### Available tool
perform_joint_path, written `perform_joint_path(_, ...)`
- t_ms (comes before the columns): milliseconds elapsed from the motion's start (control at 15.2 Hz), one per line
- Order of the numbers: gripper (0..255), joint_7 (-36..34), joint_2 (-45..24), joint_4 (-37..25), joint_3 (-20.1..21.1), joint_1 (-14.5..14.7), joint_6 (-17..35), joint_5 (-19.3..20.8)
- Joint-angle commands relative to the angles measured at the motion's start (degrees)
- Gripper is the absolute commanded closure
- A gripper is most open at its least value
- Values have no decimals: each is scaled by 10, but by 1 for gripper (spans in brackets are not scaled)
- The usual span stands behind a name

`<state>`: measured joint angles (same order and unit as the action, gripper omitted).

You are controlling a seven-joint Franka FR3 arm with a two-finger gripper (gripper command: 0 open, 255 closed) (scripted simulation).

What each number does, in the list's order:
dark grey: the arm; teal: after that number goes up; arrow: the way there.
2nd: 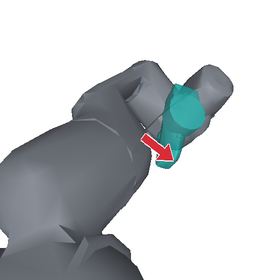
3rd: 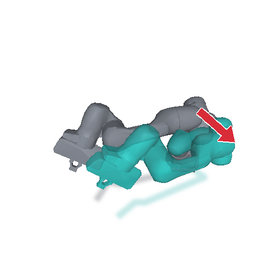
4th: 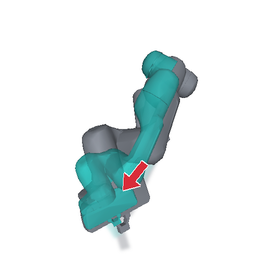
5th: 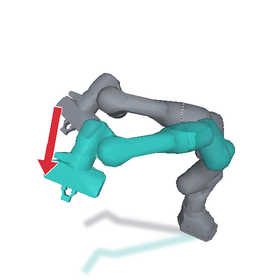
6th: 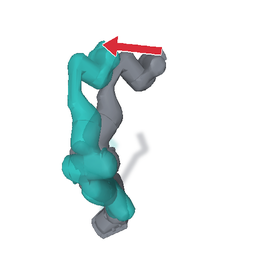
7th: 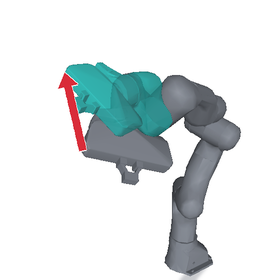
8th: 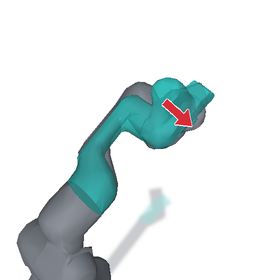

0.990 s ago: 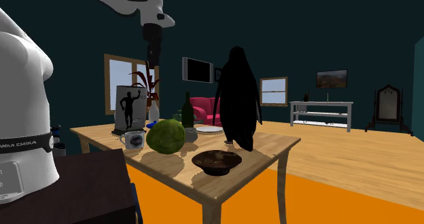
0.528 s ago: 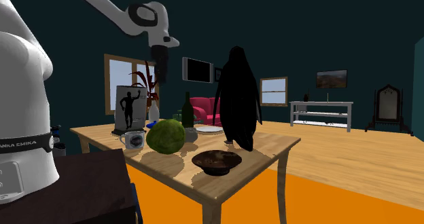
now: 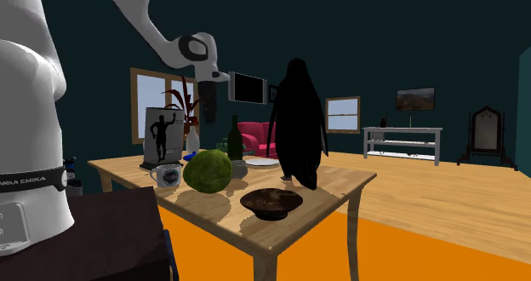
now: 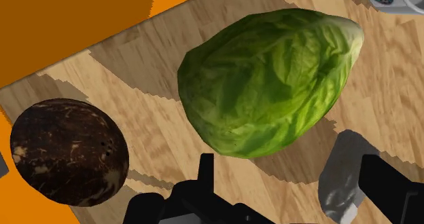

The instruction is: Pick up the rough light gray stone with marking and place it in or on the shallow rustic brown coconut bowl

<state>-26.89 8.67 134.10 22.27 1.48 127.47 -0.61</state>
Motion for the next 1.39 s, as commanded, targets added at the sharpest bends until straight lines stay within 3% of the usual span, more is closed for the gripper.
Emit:
perform_joint_path(0,0,-37,-54,-28,14,-1,23,29)
perform_joint_path(330,0,-127,-174,-99,24,17,56,109)
perform_joint_path(726,0,-214,-317,-212,2,68,65,194)
perform_joint_path(1188,0,-268,-480,-384,-35,138,45,247)
perform_joint_path(1320,0,-270,-489,-390,-38,141,49,249)
